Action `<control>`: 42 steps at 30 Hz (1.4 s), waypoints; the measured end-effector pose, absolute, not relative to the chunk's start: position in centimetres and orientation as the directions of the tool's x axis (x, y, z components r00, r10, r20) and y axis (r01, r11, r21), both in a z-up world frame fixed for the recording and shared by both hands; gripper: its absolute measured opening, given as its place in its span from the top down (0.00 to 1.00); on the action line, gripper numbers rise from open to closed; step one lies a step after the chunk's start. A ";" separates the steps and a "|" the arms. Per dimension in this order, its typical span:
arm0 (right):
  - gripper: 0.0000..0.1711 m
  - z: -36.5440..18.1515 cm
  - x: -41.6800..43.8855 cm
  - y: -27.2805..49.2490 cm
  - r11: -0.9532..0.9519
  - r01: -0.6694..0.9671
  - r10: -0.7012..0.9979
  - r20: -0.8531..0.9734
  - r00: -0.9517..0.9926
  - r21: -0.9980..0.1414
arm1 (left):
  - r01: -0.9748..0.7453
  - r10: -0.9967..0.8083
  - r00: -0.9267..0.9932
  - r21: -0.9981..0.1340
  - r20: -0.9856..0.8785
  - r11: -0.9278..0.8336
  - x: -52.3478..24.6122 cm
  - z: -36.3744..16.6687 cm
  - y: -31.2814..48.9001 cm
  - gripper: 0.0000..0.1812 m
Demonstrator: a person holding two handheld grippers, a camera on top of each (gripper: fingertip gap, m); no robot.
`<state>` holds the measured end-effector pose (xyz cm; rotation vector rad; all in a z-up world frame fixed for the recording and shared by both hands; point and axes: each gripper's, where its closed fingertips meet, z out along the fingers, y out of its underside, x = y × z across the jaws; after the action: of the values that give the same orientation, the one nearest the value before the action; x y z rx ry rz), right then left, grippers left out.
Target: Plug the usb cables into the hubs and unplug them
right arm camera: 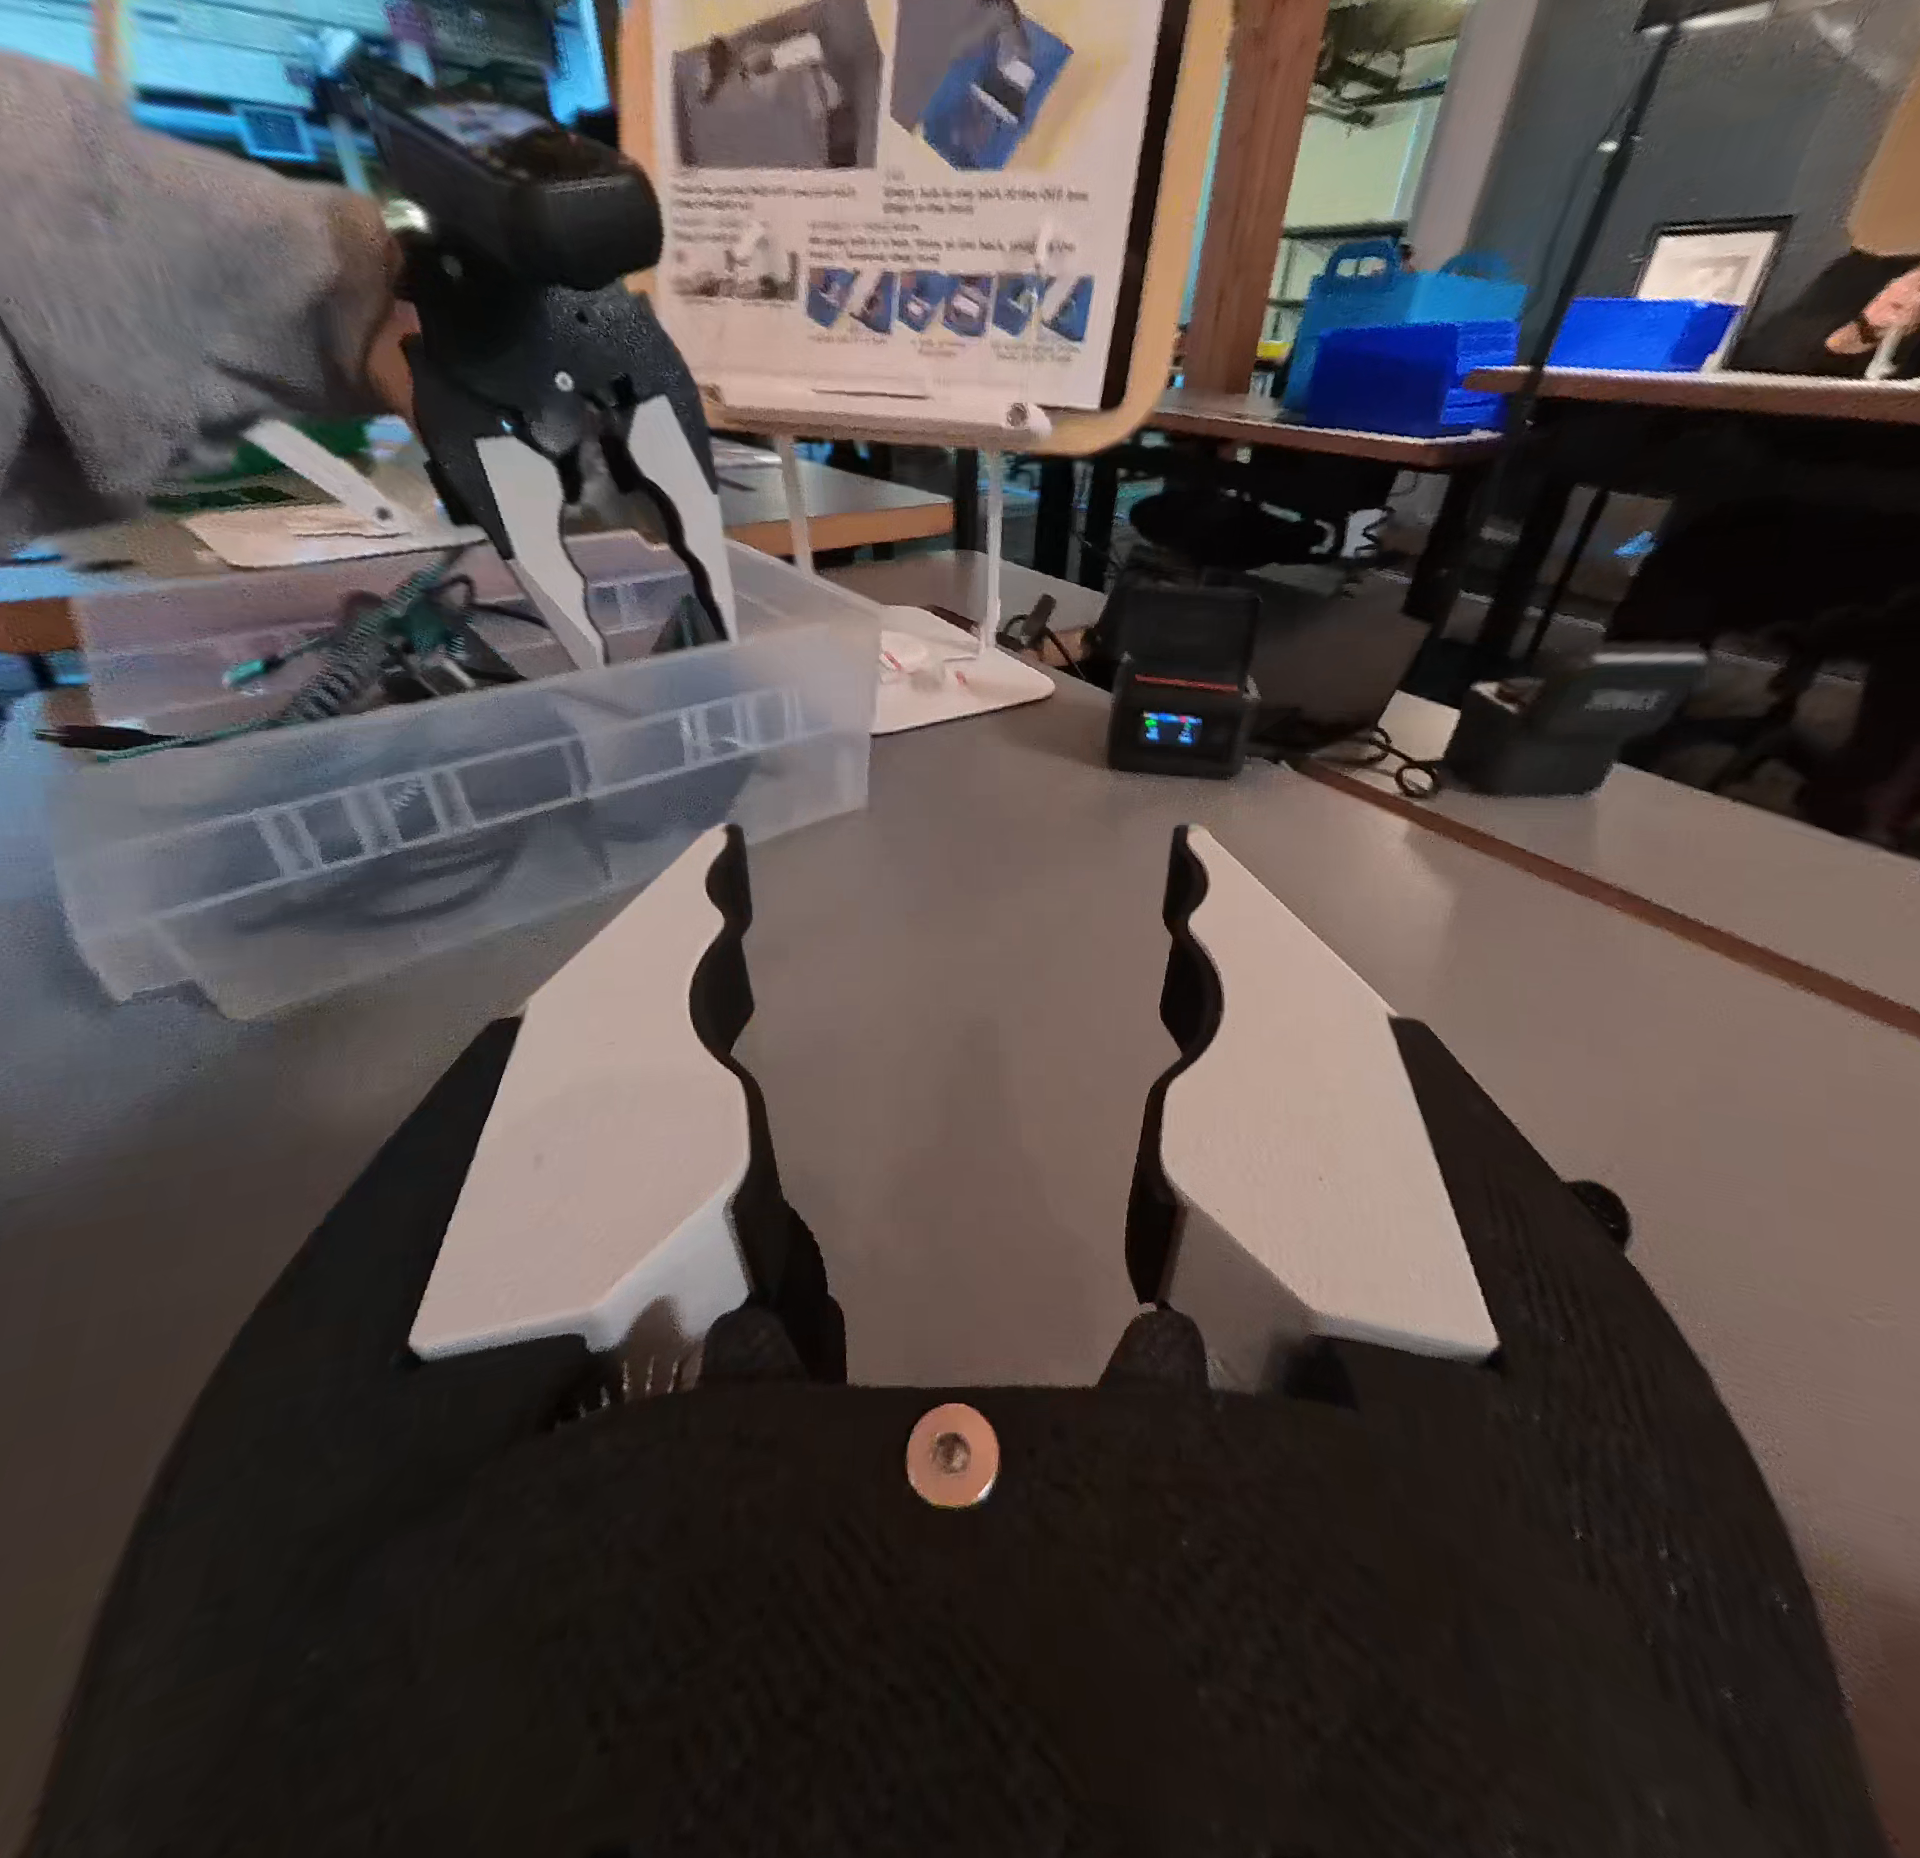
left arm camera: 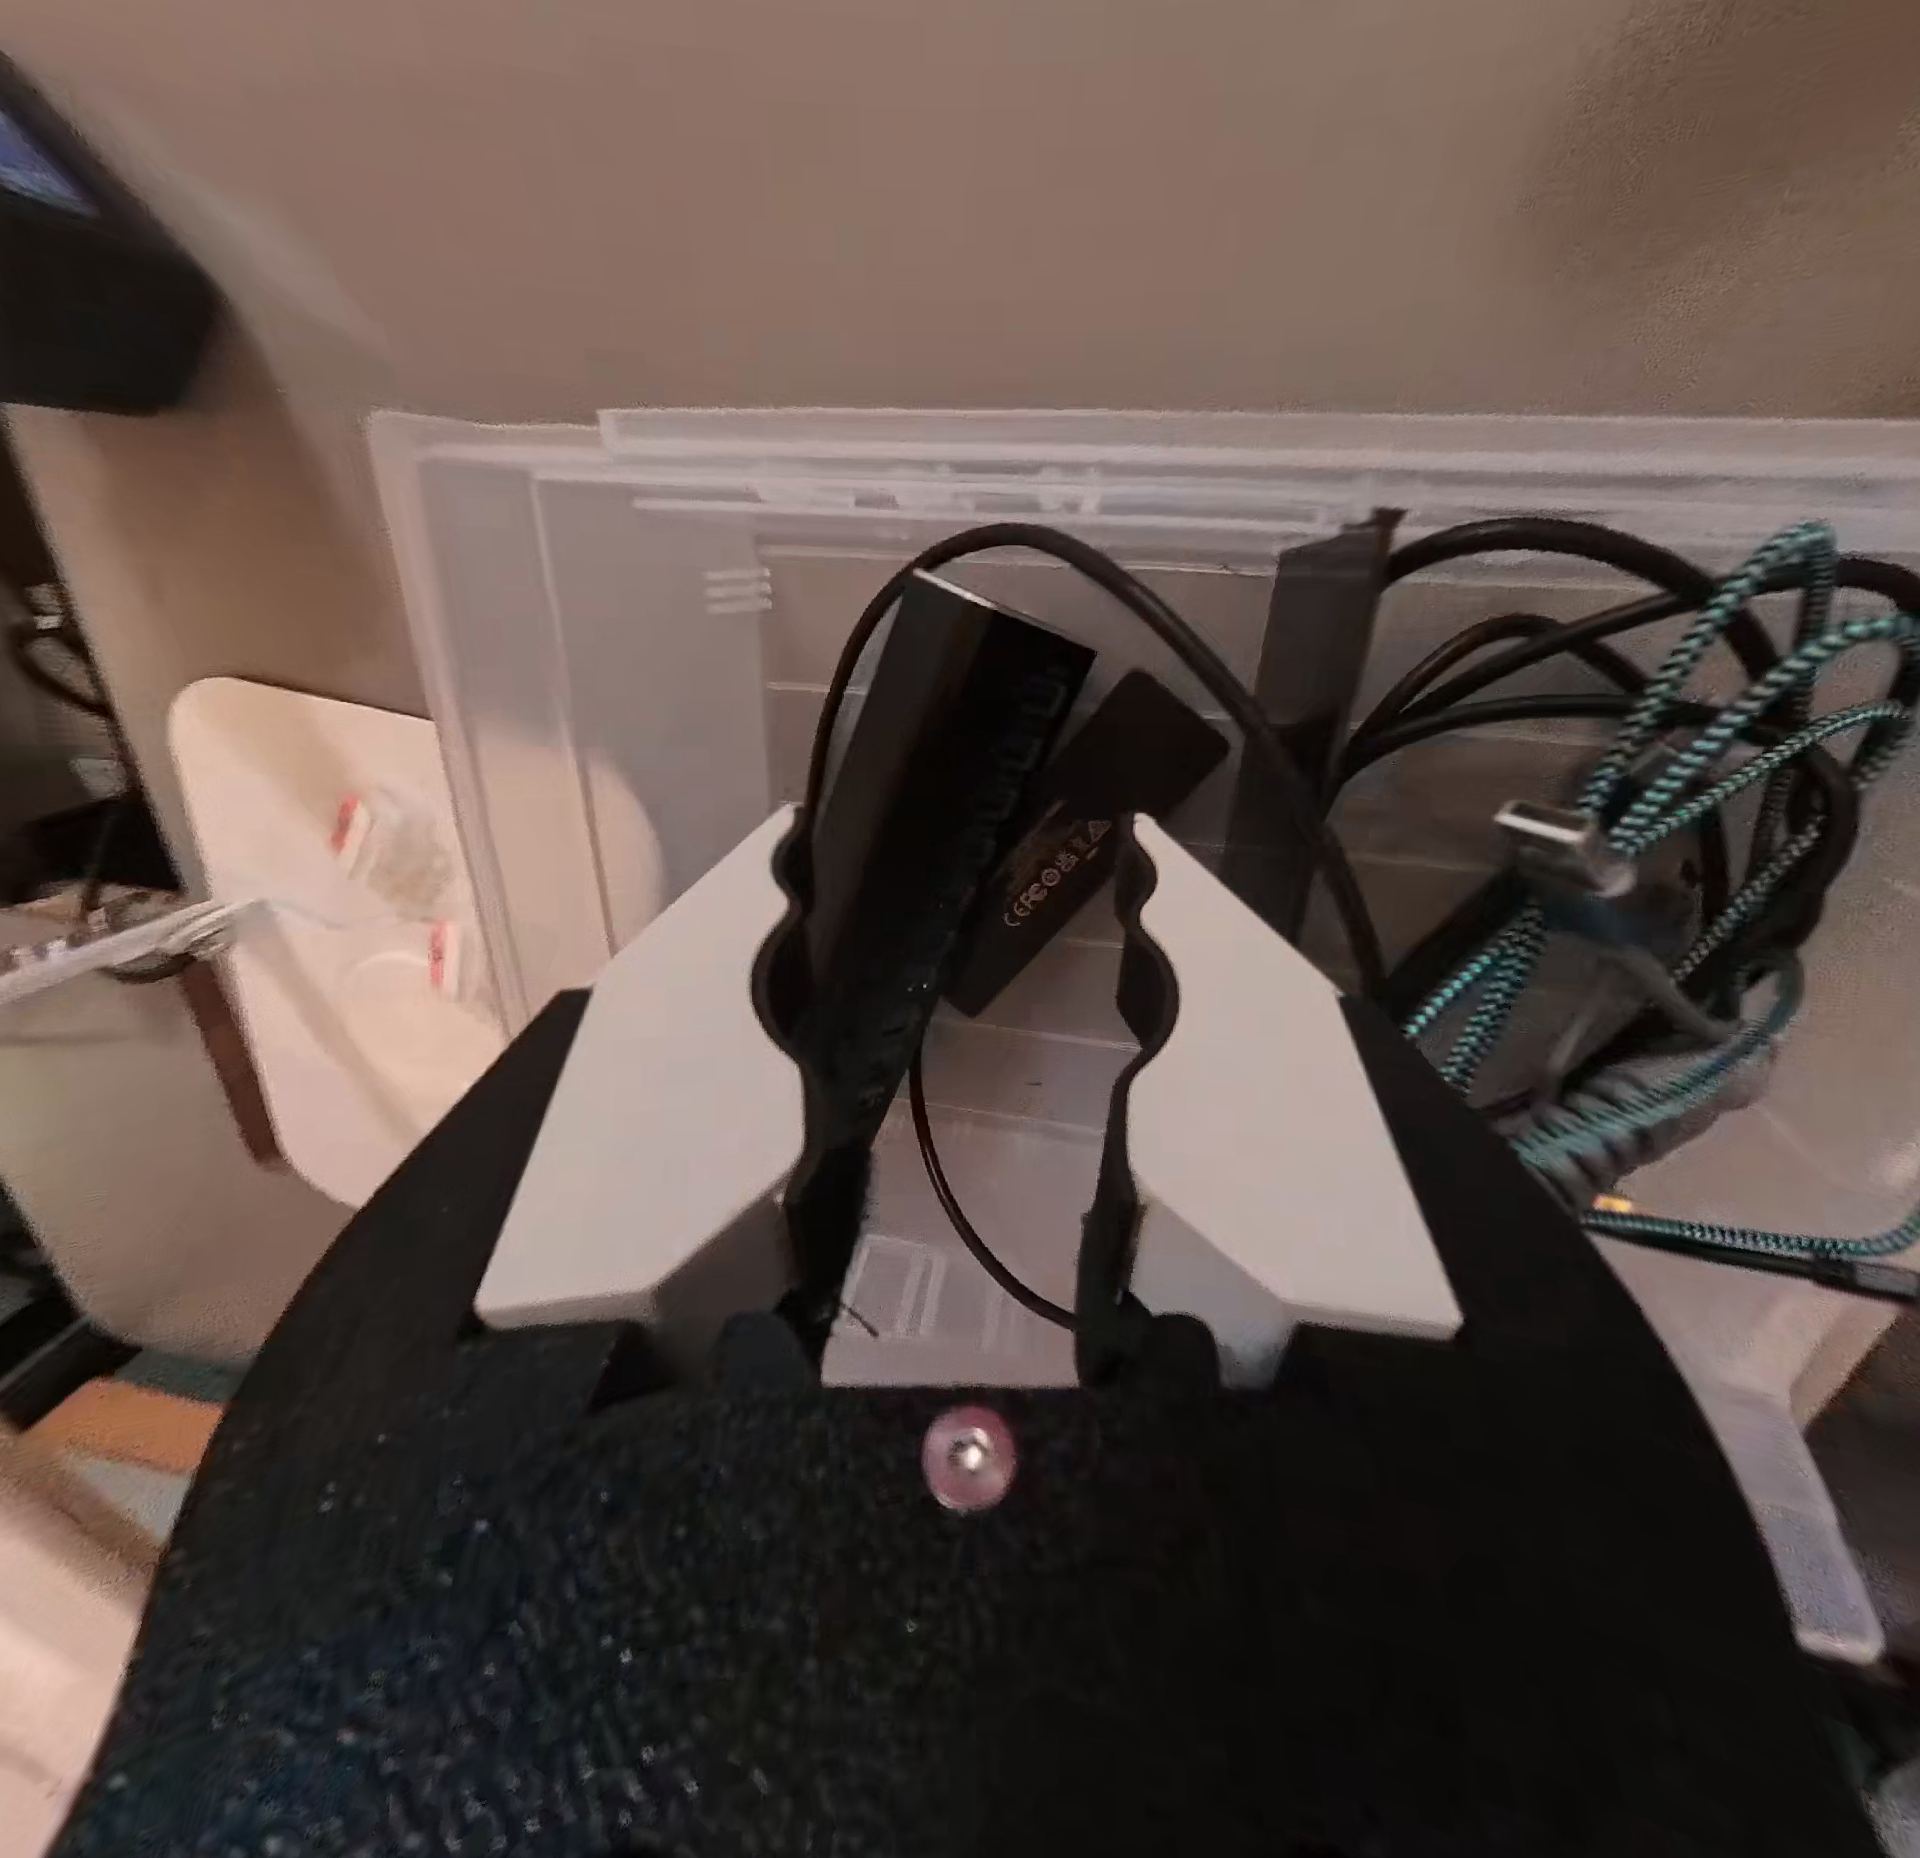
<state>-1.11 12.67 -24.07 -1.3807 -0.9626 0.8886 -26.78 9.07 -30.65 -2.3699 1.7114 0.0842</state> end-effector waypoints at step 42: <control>0.76 -22.5 2.8 14.7 0.453 0.004 0.651 0.334 0.682 -0.891 | -0.082 -0.706 0.591 -0.841 0.391 -0.534 -7.9 -15.2 12.5 0.85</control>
<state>2.79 14.68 -22.55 -1.0373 -0.7367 0.4467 -7.86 12.49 -15.25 -1.9870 0.6263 -0.9491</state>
